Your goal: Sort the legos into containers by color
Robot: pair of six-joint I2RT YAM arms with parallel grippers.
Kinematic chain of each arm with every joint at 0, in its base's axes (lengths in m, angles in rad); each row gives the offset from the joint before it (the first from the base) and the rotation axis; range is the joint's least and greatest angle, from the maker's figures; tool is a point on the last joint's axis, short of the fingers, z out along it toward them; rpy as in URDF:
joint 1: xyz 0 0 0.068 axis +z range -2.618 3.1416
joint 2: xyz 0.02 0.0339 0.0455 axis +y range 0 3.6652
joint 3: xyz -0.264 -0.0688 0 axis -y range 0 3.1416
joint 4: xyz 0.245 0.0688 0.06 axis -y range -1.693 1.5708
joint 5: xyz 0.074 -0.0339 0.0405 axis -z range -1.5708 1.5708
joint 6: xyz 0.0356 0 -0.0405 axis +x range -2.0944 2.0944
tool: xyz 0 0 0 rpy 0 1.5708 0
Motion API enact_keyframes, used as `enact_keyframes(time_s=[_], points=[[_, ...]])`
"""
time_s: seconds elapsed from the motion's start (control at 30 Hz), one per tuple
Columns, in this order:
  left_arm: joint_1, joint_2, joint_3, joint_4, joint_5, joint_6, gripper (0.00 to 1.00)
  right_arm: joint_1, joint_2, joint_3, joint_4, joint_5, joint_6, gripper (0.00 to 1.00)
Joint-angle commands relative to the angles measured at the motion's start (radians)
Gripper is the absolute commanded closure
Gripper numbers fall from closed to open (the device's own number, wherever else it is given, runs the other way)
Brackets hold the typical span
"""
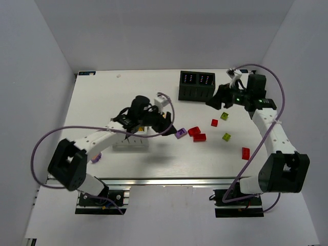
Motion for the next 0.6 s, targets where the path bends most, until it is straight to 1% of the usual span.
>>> enact_keyframes(time_s=[0.0,0.03,0.07,0.1,0.13,0.17,0.2,0.27,0.33,0.47,0.57], points=[[-0.103,0.104,0.118,-0.007,-0.029,0.055,0.23,-0.091,-0.105,-0.127,-0.008,-0.179,-0.034,0.28],[-0.124,0.138,0.179,-0.025,-0.129,0.071,0.15,-0.128,-0.122,-0.153,-0.002,-0.213,-0.032,0.28],[-0.158,0.171,0.209,-0.060,-0.189,0.075,0.14,-0.163,-0.137,-0.188,0.007,-0.230,-0.028,0.28],[-0.170,0.234,0.235,-0.073,-0.229,0.085,0.14,-0.184,-0.143,-0.204,0.035,-0.257,-0.018,0.28],[-0.183,0.265,0.279,-0.081,-0.302,0.113,0.13,-0.203,-0.148,-0.218,0.050,-0.283,0.003,0.28],[-0.193,0.293,0.301,-0.088,-0.333,0.127,0.13,-0.264,-0.148,-0.219,0.058,-0.337,0.008,0.28],[-0.212,0.349,0.318,-0.091,-0.347,0.166,0.13,-0.281,-0.146,-0.210,0.046,-0.358,0.006,0.28],[-0.232,0.403,0.375,-0.107,-0.425,0.193,0.12,-0.336,-0.136,-0.195,0.027,-0.411,-0.006,0.28],[-0.246,0.477,0.410,-0.127,-0.484,0.246,0.11,-0.362,-0.134,-0.204,0.024,-0.446,-0.008,0.28],[-0.255,0.544,0.455,-0.131,-0.614,0.290,0.09,-0.387,-0.156,-0.241,0.009,-0.455,-0.050,0.28],[-0.255,0.575,0.471,-0.139,-0.636,0.312,0.09,-0.401,-0.162,-0.249,-0.002,-0.457,-0.066,0.28]])
